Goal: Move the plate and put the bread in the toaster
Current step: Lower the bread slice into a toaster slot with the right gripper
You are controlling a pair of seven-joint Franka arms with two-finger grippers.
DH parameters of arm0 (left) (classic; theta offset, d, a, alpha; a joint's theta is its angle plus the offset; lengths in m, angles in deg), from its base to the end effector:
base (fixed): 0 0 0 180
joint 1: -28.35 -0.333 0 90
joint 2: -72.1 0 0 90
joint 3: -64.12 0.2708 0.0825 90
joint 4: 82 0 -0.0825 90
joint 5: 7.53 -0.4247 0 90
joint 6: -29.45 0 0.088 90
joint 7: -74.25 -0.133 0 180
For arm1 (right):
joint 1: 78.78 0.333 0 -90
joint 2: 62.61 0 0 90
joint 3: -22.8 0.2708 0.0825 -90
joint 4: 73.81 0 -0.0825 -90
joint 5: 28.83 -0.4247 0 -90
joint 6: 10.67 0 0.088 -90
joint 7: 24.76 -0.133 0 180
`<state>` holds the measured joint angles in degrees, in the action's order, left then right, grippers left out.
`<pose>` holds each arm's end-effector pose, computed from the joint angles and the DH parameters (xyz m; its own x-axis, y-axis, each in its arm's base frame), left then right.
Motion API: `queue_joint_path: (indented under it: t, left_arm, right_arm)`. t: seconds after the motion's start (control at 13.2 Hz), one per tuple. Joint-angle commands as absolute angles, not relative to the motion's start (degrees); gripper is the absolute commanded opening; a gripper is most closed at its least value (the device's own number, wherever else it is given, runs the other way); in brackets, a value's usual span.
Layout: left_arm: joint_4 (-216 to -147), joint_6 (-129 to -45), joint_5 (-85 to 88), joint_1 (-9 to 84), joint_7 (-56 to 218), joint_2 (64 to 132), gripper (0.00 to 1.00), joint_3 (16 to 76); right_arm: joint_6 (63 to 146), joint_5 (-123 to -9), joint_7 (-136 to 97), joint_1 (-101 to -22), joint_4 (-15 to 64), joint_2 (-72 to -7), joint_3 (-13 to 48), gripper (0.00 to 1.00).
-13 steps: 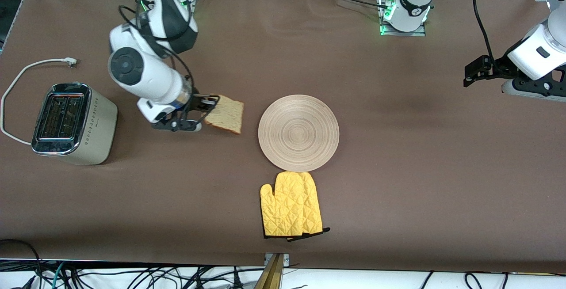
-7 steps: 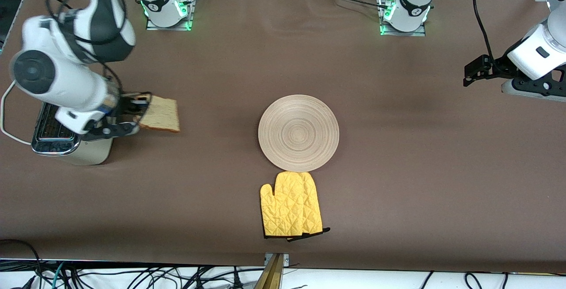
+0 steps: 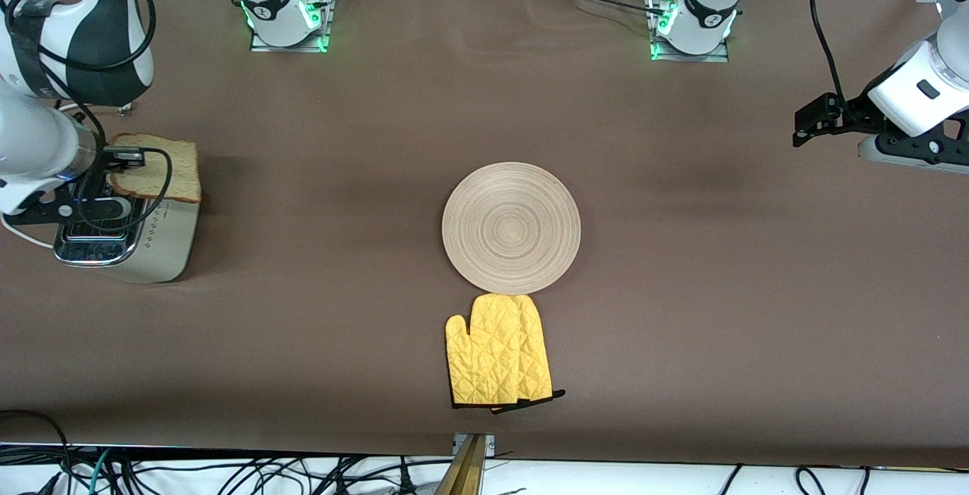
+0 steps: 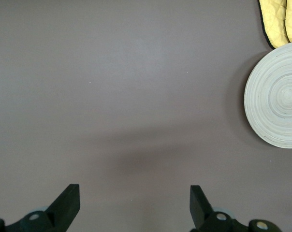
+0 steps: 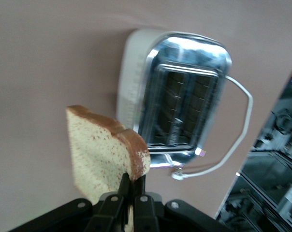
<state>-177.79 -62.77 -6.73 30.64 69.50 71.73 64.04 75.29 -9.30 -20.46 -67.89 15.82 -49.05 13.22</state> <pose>0.5912 -0.0263 0.5087 0.9909 -0.1233 -0.0545 -0.1225 -0.9923 0.0185 0.6232 -0.0260 0.4187 0.9473 0.0610 -0.3144 0.1722 -0.9247 0.3396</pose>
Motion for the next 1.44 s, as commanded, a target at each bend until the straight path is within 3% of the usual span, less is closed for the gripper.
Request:
queue_joint_path:
  t: [0.0,0.76,1.36]
  left_arm:
    - [-176.9,-61.6,-6.0,31.3,70.0,71.5,1.0,64.6]
    - [-176.9,-61.5,-6.0,31.4,70.0,71.5,1.0,64.6]
    - [-176.9,-61.4,-6.0,31.5,70.0,71.5,1.0,64.5]
  right_arm:
    - [74.5,-2.8,-20.4,-67.6,14.9,-48.7,12.3,0.0]
    - [84.1,5.2,-19.7,-70.8,15.3,-43.6,12.3,0.0]
    - [82.2,7.3,-19.7,-72.0,15.9,-43.3,12.0,0.0]
